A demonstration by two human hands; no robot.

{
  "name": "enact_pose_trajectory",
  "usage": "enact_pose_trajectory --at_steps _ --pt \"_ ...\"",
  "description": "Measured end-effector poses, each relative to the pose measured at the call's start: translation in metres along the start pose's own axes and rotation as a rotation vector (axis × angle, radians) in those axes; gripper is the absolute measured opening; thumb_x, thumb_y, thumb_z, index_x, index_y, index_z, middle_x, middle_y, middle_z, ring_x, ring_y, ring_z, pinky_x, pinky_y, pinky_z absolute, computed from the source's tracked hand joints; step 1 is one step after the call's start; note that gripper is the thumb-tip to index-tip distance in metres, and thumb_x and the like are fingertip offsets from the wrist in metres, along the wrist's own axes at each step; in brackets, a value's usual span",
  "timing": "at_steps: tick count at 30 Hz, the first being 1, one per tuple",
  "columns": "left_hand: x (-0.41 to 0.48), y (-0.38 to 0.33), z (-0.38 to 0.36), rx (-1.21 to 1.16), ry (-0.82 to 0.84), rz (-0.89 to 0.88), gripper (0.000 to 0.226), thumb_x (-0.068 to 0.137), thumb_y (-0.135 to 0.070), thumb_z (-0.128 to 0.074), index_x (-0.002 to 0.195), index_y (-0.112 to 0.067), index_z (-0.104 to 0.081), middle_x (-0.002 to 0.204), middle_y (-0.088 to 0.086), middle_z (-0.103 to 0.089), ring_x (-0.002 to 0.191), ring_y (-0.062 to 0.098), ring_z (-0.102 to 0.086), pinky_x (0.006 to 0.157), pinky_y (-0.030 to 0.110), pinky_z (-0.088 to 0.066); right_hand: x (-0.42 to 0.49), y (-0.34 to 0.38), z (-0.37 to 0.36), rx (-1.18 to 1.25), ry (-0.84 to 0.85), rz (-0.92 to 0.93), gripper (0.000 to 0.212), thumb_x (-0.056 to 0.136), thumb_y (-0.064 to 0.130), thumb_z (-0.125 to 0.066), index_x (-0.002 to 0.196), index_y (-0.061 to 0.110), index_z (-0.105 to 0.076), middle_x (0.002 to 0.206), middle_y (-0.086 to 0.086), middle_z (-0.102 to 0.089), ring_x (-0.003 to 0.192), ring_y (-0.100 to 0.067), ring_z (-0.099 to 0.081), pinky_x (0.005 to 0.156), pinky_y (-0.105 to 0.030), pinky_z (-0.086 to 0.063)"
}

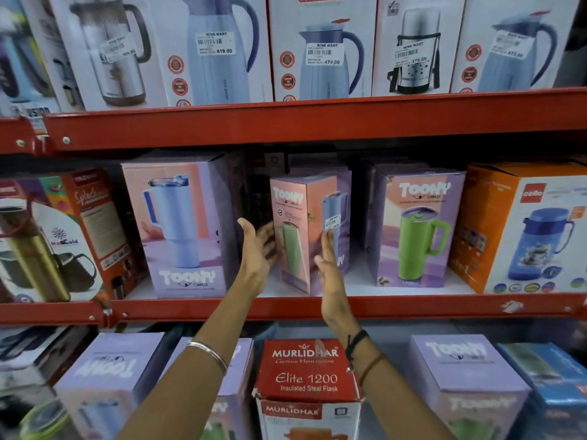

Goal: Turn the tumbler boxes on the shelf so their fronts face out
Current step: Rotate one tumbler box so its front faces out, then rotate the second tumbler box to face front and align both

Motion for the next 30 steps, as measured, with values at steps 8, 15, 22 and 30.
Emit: enact_pose_trajectory --at_steps 8,15,22,30 --pt "-0.031 -0.004 -0.01 -0.007 0.053 -0.077 0.086 0.084 -0.066 0.005 0.137 -0.021 -0.045 0.134 -0.001 -0.05 0.125 0.017 -0.044 0.108 0.045 -0.033 0.034 0.013 0.039 0.21 -0.027 -0.04 0.064 0.08 0.031 -0.026 0.14 0.01 -0.034 0.148 -0.005 -0.038 0.133 -0.02 -0.039 0.11 -0.036 -0.034" --pt "-0.049 0.014 -0.03 0.003 0.044 -0.092 0.081 0.083 -0.066 -0.005 0.137 -0.021 -0.044 0.129 0.0 -0.05 0.124 0.016 -0.044 0.11 0.048 -0.032 0.046 0.011 0.062 0.242 -0.027 -0.147 0.072 0.072 0.036 -0.03 0.137 0.007 -0.038 0.126 -0.004 -0.055 0.108 -0.014 -0.052 0.091 -0.03 -0.042" --pt "-0.047 0.02 -0.036 0.074 0.009 -0.122 0.073 0.091 -0.055 0.0 0.133 -0.018 -0.047 0.141 0.004 -0.047 0.121 0.012 -0.046 0.114 0.041 -0.027 0.041 0.006 0.066 0.139 -0.094 -0.187 0.071 0.077 0.044 -0.03 0.139 0.011 -0.036 0.141 -0.007 -0.046 0.119 -0.017 -0.047 0.098 -0.032 -0.039" --pt "0.008 0.001 -0.027 0.106 -0.123 -0.08 0.072 0.09 -0.059 0.002 0.147 -0.025 -0.025 0.159 -0.005 -0.018 0.147 0.015 -0.012 0.117 0.039 -0.004 -0.02 0.0 0.009 -0.286 -0.302 0.145 0.056 0.093 0.047 -0.017 0.146 0.03 -0.013 0.157 0.013 -0.012 0.142 0.005 -0.011 0.114 -0.012 -0.009"
Point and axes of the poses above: each hand's wrist, its own x-axis towards the middle knuckle, its own z-axis out of the back of the hand, y = z × x, the point moved 1 cm from there along x, towards the middle knuckle
